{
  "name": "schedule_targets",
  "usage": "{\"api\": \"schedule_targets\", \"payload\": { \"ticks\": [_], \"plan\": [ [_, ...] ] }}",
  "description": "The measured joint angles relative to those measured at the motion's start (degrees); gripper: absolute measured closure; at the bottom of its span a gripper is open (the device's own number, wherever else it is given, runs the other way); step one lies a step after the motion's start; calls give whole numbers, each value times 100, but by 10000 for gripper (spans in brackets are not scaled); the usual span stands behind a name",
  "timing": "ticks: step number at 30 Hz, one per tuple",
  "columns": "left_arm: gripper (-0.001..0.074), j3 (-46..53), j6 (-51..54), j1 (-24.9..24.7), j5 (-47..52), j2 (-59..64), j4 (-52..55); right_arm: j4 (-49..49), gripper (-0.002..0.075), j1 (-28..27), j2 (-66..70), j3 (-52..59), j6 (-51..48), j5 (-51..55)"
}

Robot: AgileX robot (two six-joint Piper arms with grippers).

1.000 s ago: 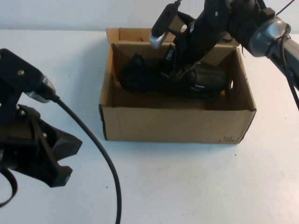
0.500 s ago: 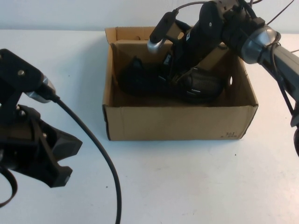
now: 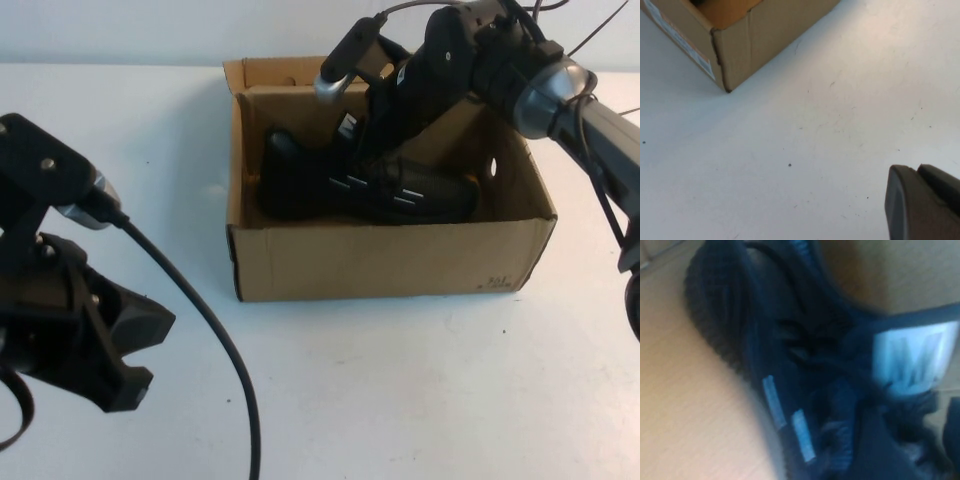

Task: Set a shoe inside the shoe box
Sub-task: Place the shoe in the shoe box

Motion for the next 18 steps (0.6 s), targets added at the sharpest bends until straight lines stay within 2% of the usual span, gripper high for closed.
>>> {"api": "schedule_targets", "payload": {
  "ticks": [4, 10, 13, 15, 18],
  "plan": [
    [734, 0, 0, 0, 34, 0, 0, -276, 389, 0, -11, -21, 358, -61],
    [734, 0, 146, 0, 6, 0, -9, -401, 393, 0, -150, -21, 515, 98],
    [734, 0, 393, 0, -301, 90, -13, -390, 493, 0, -300, -21, 515, 299],
    [734, -11, 543, 0, -612, 256, -23, -317, 607, 0, -436, -21, 515, 450],
    [735, -145, 821, 0, -946, 668, -63, -54, 701, 0, -576, -33, 485, 714]
  ]
}}
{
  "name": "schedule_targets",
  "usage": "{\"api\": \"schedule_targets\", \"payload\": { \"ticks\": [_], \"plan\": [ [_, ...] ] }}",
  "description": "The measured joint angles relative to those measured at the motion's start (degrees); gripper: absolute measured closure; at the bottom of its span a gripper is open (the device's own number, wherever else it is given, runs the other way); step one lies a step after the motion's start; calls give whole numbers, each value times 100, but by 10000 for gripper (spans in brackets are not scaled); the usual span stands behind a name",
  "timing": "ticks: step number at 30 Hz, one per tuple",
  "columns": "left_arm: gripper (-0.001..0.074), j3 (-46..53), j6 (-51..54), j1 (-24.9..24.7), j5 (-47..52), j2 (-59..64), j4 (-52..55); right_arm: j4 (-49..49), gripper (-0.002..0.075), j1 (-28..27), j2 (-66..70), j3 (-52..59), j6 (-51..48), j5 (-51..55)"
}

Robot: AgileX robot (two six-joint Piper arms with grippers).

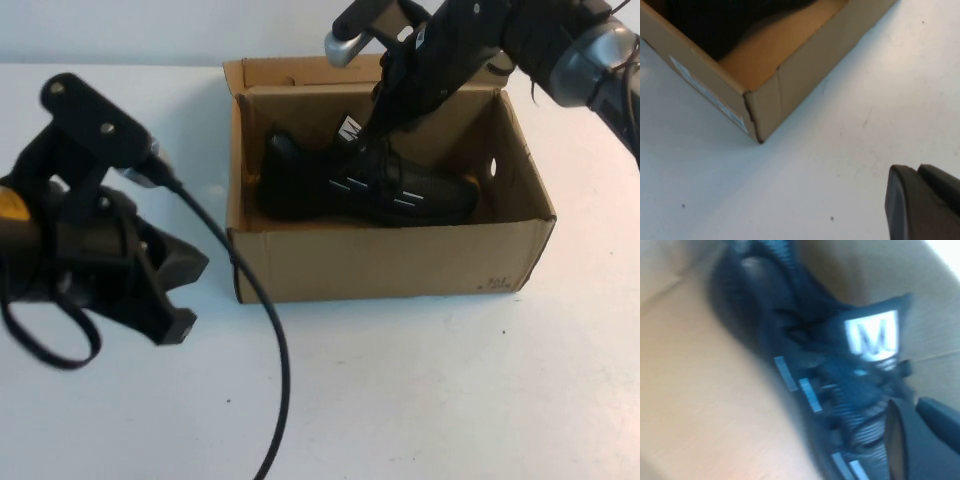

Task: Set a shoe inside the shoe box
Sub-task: Place the shoe in the shoe box

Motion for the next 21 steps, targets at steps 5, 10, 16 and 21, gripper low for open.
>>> {"api": "schedule_targets", "payload": {
  "ticks": [5, 10, 16, 21],
  "plan": [
    [736, -419, 447, 0, -729, 983, -210, 564, 736, 0, -36, -1, -389, 609],
    [736, -1099, 958, 0, -1311, 2047, -621, 709, 741, -43, 119, -1, -401, 917],
    [736, -2114, 1354, 0, -1481, 3384, -925, 903, 742, -149, 441, -1, -254, 931],
    [736, -2711, 1379, 0, -1479, 4260, -977, 1041, 742, -280, 599, -1, -251, 938]
  ]
}}
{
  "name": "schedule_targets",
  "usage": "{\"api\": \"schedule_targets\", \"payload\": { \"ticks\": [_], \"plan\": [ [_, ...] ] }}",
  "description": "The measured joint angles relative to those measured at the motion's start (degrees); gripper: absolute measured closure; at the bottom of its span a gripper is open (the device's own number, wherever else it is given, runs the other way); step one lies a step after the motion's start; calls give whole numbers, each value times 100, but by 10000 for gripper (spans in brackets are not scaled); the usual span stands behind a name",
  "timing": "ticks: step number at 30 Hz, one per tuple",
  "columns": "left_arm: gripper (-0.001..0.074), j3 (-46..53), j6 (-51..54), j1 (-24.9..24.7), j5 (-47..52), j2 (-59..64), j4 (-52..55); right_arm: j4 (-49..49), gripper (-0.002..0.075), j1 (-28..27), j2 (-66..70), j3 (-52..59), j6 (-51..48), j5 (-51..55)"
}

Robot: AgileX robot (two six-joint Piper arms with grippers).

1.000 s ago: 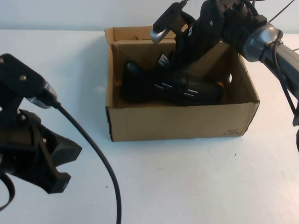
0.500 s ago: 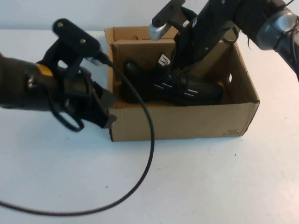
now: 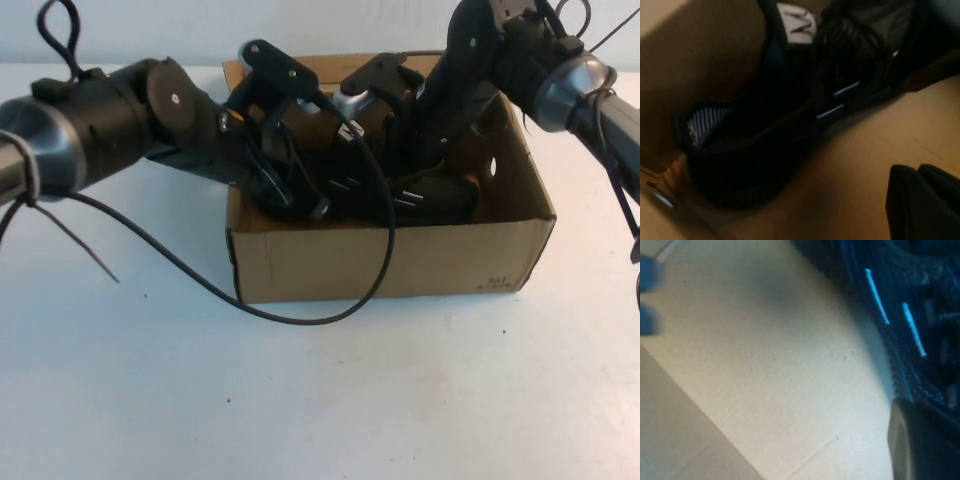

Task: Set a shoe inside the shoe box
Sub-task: Place the shoe in the shoe box

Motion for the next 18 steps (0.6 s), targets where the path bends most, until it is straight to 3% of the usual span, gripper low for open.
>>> {"api": "schedule_targets", "payload": {
  "ticks": [18],
  "plan": [
    [736, -167, 38, 0, 281, 740, -249, 816, 743, -345, 132, 0, 225, 0]
  ]
}}
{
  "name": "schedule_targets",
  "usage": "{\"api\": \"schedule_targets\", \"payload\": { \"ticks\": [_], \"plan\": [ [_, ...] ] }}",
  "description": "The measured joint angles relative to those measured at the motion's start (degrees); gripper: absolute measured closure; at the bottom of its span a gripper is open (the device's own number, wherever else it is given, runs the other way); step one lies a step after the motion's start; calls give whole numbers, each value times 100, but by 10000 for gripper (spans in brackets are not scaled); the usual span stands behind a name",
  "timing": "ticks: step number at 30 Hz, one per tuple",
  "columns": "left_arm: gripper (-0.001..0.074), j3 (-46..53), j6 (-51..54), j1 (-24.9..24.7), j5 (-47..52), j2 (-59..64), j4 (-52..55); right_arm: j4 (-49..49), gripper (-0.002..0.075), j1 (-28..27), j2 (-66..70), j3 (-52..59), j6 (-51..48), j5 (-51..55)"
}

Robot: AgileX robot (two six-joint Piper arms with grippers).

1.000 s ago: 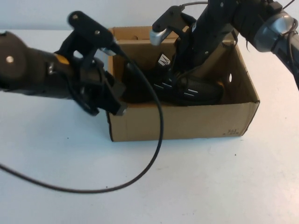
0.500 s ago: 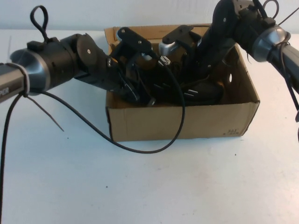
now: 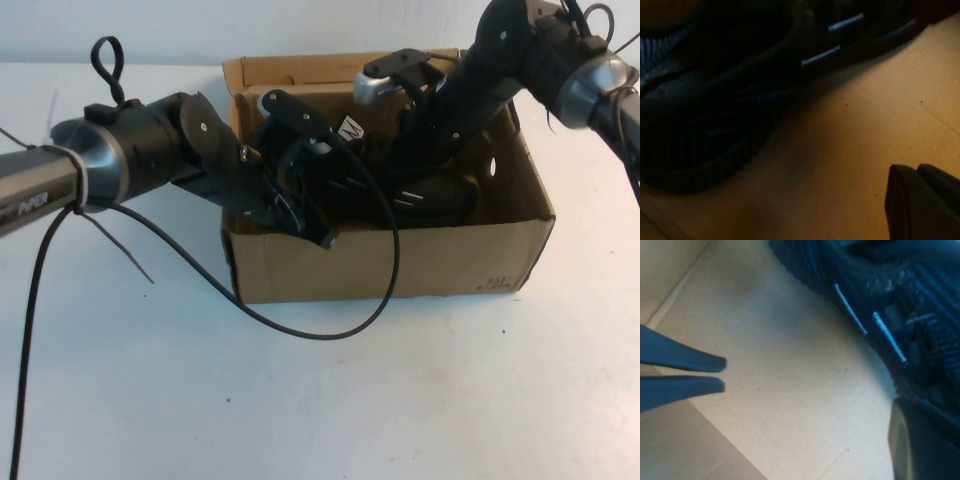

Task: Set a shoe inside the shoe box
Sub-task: Place the shoe in the shoe box

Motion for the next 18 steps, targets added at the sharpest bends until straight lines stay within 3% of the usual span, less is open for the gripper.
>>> {"api": "schedule_targets", "payload": {
  "ticks": [18],
  "plan": [
    [736, 0, 13, 0, 52, 4, 0, -168, 743, 0, -441, 705, 646, -10]
  ]
}}
